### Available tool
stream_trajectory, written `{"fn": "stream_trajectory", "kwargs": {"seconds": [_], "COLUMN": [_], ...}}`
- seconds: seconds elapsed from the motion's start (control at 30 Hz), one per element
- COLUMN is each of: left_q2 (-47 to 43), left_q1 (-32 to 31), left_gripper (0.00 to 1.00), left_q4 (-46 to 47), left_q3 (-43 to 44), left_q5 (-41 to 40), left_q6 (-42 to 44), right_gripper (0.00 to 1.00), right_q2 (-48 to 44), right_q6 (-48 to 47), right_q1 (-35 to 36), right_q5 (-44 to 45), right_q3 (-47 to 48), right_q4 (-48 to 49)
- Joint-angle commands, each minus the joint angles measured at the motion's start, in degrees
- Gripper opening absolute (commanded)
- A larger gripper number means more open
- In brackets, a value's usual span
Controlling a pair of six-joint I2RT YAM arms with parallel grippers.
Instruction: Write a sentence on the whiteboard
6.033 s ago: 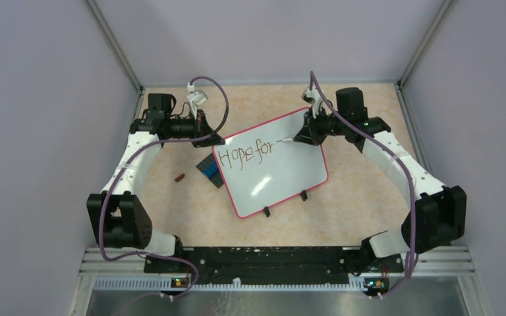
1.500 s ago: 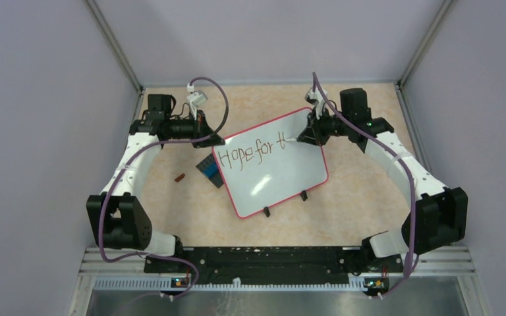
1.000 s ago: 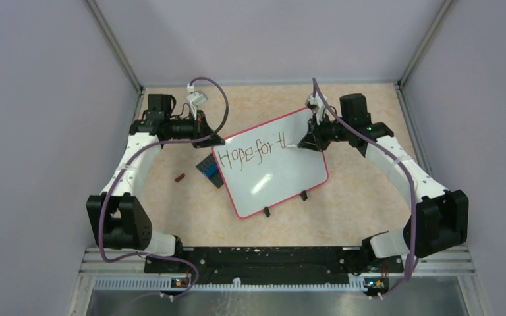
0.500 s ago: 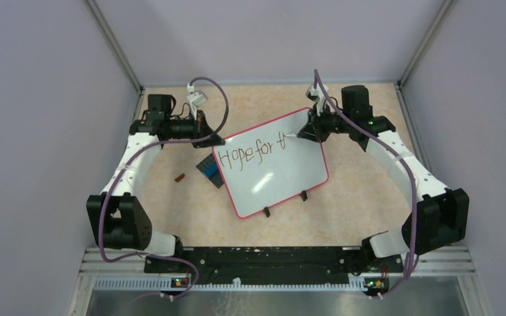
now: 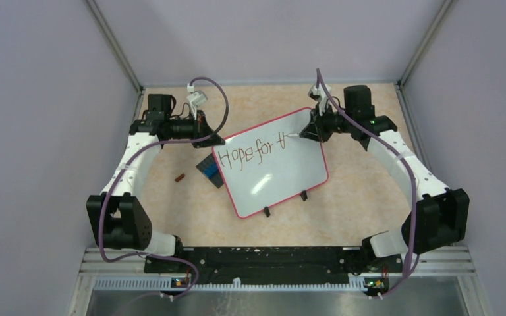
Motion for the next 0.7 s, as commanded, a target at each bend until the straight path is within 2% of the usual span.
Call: {"fn": "stream_trajectory", "kwargs": {"seconds": [0.0, 0.43, 0.67], "left_q2": [0.2, -0.2, -0.3], "left_q1": [-0.7, -0.7, -0.7], "left_gripper": [0.00, 0.00, 0.00], "left_q4": [-0.7, -0.7, -0.7], "left_q3": [-0.6, -0.6, -0.8], "left_q5": [-4.4, -4.2, -4.2], "left_q6": [1.9, 1.8, 1.8], "right_gripper": [0.00, 0.00, 0.00], "right_q2": [-1.2, -3.9, -4.7], "right_q6": [-1.6, -2.2, -1.7], "right_q1": [-1.1, -1.2, -1.2], "right_q5": [1.0, -0.4, -1.3], "right_q3": [0.4, -4.8, -2.9], "right_q4": [0.5, -0.5, -1.2]}}
